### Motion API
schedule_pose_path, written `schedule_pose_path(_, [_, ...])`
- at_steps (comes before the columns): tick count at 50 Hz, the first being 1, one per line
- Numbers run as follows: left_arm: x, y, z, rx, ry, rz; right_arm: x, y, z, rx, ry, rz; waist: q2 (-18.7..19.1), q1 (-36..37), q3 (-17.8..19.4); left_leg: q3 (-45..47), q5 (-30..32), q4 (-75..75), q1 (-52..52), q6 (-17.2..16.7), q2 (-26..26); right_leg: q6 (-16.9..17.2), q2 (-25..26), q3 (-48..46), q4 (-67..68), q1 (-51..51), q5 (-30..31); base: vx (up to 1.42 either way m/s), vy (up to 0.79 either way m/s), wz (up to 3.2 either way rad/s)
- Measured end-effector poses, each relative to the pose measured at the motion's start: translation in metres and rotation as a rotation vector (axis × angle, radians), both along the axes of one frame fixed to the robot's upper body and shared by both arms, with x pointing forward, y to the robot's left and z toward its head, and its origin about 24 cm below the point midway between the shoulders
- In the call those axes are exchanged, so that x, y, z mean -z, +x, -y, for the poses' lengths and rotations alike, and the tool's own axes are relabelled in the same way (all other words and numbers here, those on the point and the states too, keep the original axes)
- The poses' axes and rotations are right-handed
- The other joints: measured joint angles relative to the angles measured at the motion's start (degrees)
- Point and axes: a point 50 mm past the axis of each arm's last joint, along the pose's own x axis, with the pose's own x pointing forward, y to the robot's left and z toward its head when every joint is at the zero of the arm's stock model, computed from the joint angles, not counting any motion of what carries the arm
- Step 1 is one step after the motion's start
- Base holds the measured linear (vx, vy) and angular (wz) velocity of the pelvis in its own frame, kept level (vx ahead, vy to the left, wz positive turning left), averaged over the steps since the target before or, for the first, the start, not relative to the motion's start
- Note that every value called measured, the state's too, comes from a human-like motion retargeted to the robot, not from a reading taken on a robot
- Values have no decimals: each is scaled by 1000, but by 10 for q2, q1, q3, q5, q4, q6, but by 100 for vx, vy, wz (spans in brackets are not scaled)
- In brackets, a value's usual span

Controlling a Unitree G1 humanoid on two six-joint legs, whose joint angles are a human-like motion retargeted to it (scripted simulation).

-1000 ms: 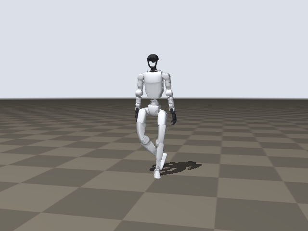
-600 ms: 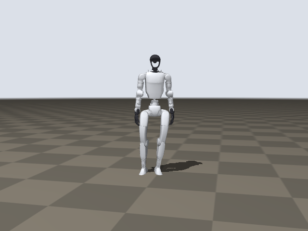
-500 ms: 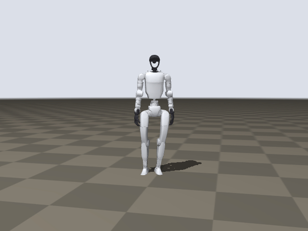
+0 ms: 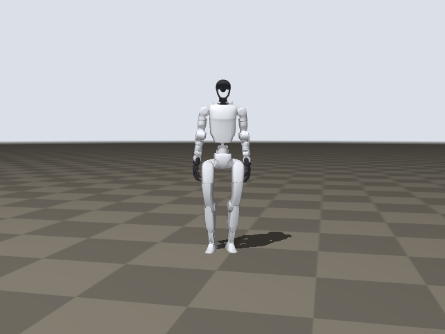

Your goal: In place motions

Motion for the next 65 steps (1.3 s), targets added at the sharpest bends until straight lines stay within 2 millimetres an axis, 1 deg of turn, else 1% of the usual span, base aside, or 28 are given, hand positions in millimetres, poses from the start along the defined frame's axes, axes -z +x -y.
schedule_pose_path(7, [-2, -11, -5, -17, 26, -29, -2, -14, 3, 10, -17, -50, 1, -1, 3, 13, -10, 4, 2, -2, 10, -4, 6, 11, 2, -4, -1, -2, -4, -18])
schedule_pose_path(11, [-3, -19, -9, -31, 47, -56, -2, -14, 2, 19, -12, -50, 2, -7, 3, 18, -13, 3, 2, -4, 14, -6, 10, 14, 2, -7, -2, -1, -3, -5])
schedule_pose_path(15, [-4, -21, -10, -41, 54, -66, -1, -10, 0, 18, -8, -27, 2, -11, 4, 20, -16, 4, 2, -5, 18, -8, 12, 16, 1, -8, -3, 0, 0, 0])
schedule_pose_path(28, [0, -1, -1, -9, 1, -4, 2, 8, -4, 1, 24, 37, 1, -11, 7, 15, -25, 15, -7, -10, 21, -11, 11, 9, -1, -8, -7, 0, 0, 0])
schedule_pose_path(32, [0, 2, 1, 4, -11, 7, 2, 12, -5, 2, 40, 47, 2, -14, 8, 8, -26, 16, -8, -11, 19, -12, 11, 3, -2, -6, -7, 0, 0, 11])
schedule_pose_path(36, [0, 1, 1, 9, -5, 9, 3, 14, -6, -4, 42, 54, 3, -16, 7, 3, -26, 15, -8, -12, 17, -14, 11, -3, -3, -4, -7, 0, 0, 5])
schedule_pose_path(45, [-1, -8, -1, -1, 15, -18, 2, 12, -3, 6, 36, 49, 8, -12, 6, 4, -28, 15, -12, -15, 18, -17, 9, -1, -5, -7, -8, 0, 0, 0])
schedule_pose_path(50, [-1, -8, -1, 0, 19, -14, 1, 11, 1, 21, 26, 45, 12, -13, 12, 3, -30, 27, -22, -19, 18, -19, 3, -1, -7, -9, -8, 0, 0, 0])
schedule_pose_path(53, [0, -3, 1, 7, 12, 0, 1, 12, 3, 29, 18, 49, 14, -14, 21, -2, -26, 43, -33, -25, 14, -20, -3, -1, -7, -10, -8, -6, 5, 14])
schedule_pose_path(56, [1, 5, 4, 21, 5, 27, 1, 13, 6, 41, 11, 53, 17, -14, 31, -14, -5, 58, -46, -35, 8, -24, -11, -7, -9, -10, -6, -9, 8, 24])
schedule_pose_path(58, [1, 12, 6, 34, 1, 49, 0, 13, 8, 50, 7, 53, 19, -13, 37, -31, 16, 67, -56, -46, 3, -26, -17, -15, -10, -11, -3, -12, 10, 31])
schedule_pose_path(60, [2, 19, 9, 52, -4, 76, 0, 12, 10, 61, 1, 51, 20, -12, 43, -57, 16, 75, -63, -54, -4, -28, -25, -23, -11, -11, 0, -9, 12, 29])
schedule_pose_path(62, [2, 22, 11, 66, -8, 93, 0, 10, 12, 63, -3, 46, 19, -7, 45, -62, 3, 79, -63, -48, -5, -30, -31, -24, -11, -12, 3, -3, 11, 3])
schedule_pose_path(65, [2, 22, 12, 82, -13, 103, -1, 9, 14, 53, -9, 36, 18, -5, 42, -14, -23, 78, -55, -18, 17, -31, -41, -25, -12, -16, 8, 0, 13, -5])
